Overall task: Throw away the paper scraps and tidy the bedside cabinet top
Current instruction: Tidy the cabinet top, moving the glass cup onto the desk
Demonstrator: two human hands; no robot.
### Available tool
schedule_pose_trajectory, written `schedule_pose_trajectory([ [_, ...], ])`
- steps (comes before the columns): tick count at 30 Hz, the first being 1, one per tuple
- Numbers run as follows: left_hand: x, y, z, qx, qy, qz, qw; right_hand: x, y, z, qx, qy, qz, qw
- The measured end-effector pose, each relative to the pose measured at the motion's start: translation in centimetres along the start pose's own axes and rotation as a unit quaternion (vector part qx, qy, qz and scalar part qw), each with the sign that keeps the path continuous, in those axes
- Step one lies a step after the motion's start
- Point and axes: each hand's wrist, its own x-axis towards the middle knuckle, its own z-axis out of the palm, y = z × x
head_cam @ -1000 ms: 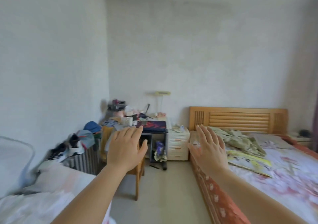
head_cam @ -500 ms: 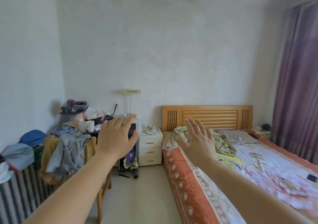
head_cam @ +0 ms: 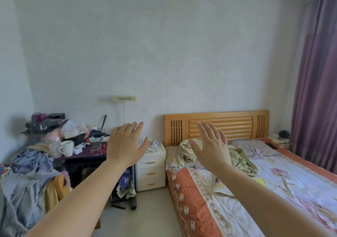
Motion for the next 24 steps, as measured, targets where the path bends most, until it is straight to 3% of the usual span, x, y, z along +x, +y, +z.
schedule_pose_trajectory([
  [12,18.2,0.3,17.0,0.034,-0.001,-0.045,0.998,20.1,10.6,16.7,0.014,-0.028,-0.050,0.998],
  [24,31.0,-4.2,34.8,0.057,-0.037,-0.043,0.997,34.7,14.2,33.9,0.031,-0.067,-0.056,0.996],
])
